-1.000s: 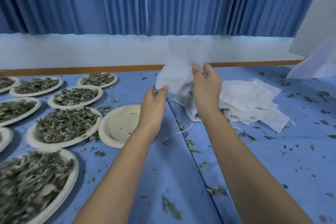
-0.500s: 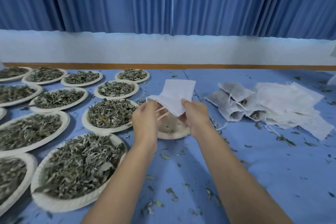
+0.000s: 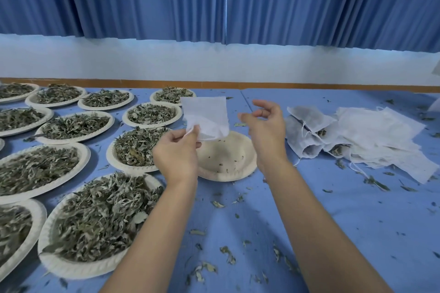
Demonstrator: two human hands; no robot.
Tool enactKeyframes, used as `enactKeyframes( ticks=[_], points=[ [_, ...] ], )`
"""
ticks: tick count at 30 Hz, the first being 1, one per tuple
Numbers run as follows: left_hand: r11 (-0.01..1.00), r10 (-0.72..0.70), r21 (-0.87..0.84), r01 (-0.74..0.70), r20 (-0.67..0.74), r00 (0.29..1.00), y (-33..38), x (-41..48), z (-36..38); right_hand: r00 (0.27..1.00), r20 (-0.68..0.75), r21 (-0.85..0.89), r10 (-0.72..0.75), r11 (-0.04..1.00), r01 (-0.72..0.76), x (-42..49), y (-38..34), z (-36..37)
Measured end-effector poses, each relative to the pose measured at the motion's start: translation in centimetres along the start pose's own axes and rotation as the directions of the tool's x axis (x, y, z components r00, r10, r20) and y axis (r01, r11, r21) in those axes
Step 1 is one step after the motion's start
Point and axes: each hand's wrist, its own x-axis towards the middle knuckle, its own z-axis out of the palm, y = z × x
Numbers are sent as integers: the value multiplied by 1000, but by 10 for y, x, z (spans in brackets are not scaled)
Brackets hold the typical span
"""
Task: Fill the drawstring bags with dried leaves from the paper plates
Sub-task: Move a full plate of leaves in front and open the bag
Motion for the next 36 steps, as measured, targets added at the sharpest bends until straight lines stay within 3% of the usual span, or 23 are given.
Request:
enactKeyframes(
  ticks=[2, 5, 7, 14, 18, 20, 22, 24, 25, 27, 28, 31, 34, 36],
  points=[
    [999, 35, 11, -35, -41, 999, 1, 2, -4, 991, 59, 168, 124, 977, -132, -2, -7, -2],
    [998, 51, 43, -50, -25, 998, 0, 0, -3, 942, 328, -121, 70, 992, -31, -9, -8, 1],
    [996, 56, 67, -57, 14, 998, -2, -3, 0, 899, 430, -361, 85, 929, 85, -13, -1, 7],
    [1000, -17, 23, 13, 157, 988, -10, -7, 3, 905, 425, -625, 23, 730, 275, -12, 13, 6],
    [983, 45, 158, -89, 264, 963, -9, -11, 5, 966, 219, -714, -136, 652, 254, -9, 16, 5],
    [883, 156, 384, -270, 302, 941, -11, -14, 4, 968, 122, -706, -218, 667, 239, -7, 15, 3],
    [708, 311, 544, -451, 334, 890, -14, -17, 1, 951, 156, -745, -268, 600, 291, -7, 15, 3],
    [551, 435, 598, -582, 389, 812, -15, -19, -1, 933, 234, -795, -275, 498, 346, -10, 16, 5],
    [505, 467, 602, -618, 412, 782, -15, -19, -1, 923, 271, -819, -275, 439, 371, -11, 16, 5],
    [519, 489, 568, -639, 416, 767, -14, -18, -2, 904, 333, -830, -268, 372, 416, -11, 17, 6],
    [562, 491, 537, -630, 396, 776, -15, -17, -2, 900, 350, -807, -261, 404, 431, -11, 18, 6],
    [748, 428, 416, -518, 293, 855, -12, -15, -1, 934, 304, -660, -189, 665, 350, -10, 18, 6],
    [969, 128, 180, -168, 216, 968, -4, -10, 0, 967, 236, -558, -94, 802, 213, -8, 22, 2],
    [988, -145, -8, 152, 241, 960, 2, -5, 0, 984, 178, -472, -9, 877, 94, -6, 24, -2]
  ],
)
